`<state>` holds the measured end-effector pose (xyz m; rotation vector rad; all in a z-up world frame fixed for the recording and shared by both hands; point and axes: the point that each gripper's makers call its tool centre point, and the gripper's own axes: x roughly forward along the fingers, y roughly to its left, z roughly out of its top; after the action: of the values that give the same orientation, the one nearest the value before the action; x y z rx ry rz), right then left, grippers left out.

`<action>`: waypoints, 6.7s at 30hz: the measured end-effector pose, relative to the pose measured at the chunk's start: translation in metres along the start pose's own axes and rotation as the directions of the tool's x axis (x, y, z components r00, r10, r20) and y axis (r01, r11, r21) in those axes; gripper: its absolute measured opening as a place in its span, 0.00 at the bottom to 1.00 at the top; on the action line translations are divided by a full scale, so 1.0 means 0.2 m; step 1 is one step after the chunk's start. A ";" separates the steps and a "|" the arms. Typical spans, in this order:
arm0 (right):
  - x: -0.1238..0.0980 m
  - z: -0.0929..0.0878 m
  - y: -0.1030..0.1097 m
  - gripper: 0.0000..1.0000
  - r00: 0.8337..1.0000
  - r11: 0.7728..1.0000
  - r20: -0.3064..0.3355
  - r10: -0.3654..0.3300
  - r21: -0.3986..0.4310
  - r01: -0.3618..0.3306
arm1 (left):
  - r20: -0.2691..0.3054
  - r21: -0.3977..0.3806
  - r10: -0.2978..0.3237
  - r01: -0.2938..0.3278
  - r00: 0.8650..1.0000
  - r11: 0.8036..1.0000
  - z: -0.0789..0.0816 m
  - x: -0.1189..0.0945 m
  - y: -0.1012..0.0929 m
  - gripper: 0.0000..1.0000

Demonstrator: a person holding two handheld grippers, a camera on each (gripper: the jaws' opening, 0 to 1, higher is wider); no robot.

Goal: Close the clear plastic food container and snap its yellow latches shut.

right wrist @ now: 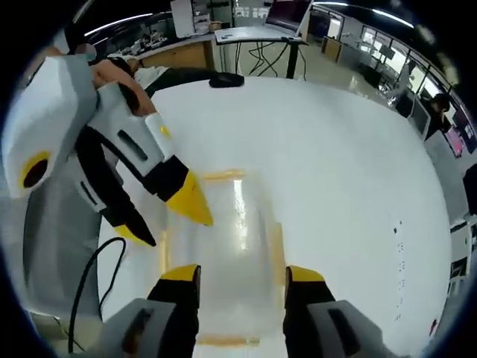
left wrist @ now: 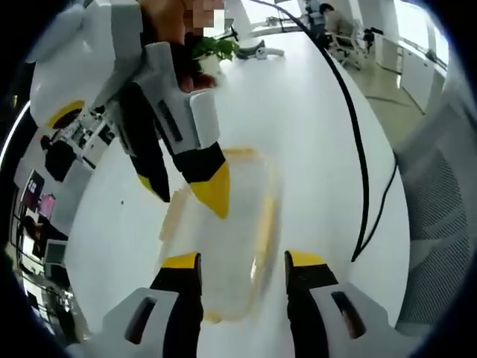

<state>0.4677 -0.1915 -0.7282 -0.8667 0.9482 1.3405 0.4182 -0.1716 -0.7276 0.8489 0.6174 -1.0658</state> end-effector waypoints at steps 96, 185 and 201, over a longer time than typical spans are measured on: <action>0.11 -0.18 0.18 0.76 0.985 0.982 0.035 -0.171 -0.069 0.173 | -0.139 0.094 -0.050 0.063 0.989 0.994 -0.27 0.07 0.09 0.76; 0.27 0.18 0.10 0.78 0.978 0.974 0.040 -0.205 -0.087 0.208 | -0.165 0.068 -0.023 0.035 0.986 0.997 -0.60 -0.05 0.28 0.81; 0.26 0.19 0.08 0.77 0.973 0.970 0.039 -0.229 -0.077 0.231 | -0.136 0.071 -0.039 0.049 0.990 0.996 -0.57 -0.06 0.26 0.86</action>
<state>0.4545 -0.1354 -0.7607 -0.9851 0.7490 1.1943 0.4579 -0.0589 -0.7645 0.9814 0.7156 -1.0832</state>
